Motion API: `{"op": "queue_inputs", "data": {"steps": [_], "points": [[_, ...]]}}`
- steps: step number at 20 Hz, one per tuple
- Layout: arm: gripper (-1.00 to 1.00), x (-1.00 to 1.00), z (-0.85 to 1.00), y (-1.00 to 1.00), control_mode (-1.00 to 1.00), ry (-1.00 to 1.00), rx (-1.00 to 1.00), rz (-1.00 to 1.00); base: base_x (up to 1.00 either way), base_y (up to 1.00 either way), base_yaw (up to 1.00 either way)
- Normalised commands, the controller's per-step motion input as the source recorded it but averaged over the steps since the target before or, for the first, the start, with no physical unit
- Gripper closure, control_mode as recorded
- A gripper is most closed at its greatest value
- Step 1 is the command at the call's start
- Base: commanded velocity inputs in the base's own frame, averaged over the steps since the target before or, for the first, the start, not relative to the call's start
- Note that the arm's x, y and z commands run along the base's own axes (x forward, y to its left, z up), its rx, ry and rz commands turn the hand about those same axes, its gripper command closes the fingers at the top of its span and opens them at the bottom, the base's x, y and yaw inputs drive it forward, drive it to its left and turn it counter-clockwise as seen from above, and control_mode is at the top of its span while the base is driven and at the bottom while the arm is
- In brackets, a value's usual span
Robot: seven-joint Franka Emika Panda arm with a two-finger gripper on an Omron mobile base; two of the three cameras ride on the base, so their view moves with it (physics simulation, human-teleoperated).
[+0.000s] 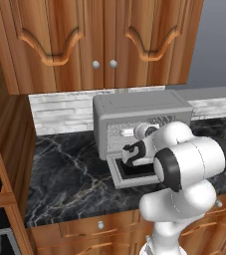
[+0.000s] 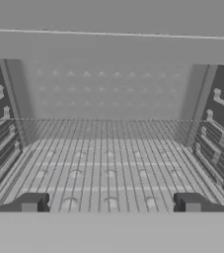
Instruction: Pull the toaster oven rack outwards. Pick up the baguette from the plate and place it on the toaster oven rack. Close the toaster oven door fully and set the temperature to the lowest setting.
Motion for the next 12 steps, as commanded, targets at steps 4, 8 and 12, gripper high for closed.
{"op": "queue_inputs", "data": {"steps": [4, 8, 12], "points": [[-1.0, 0.16, -0.12, 0.0, -1.0, 0.0, 0.0, 0.0, 0.0, 0.0, 0.0], [-1.0, 0.23, -0.17, 0.0, -1.0, 0.0, 0.0, 0.0, 0.0, 0.0, 0.0], [-1.0, 0.3, -0.14, 0.0, -1.0, 0.0, 0.0, 0.0, 0.0, 0.0, 0.0]]}}
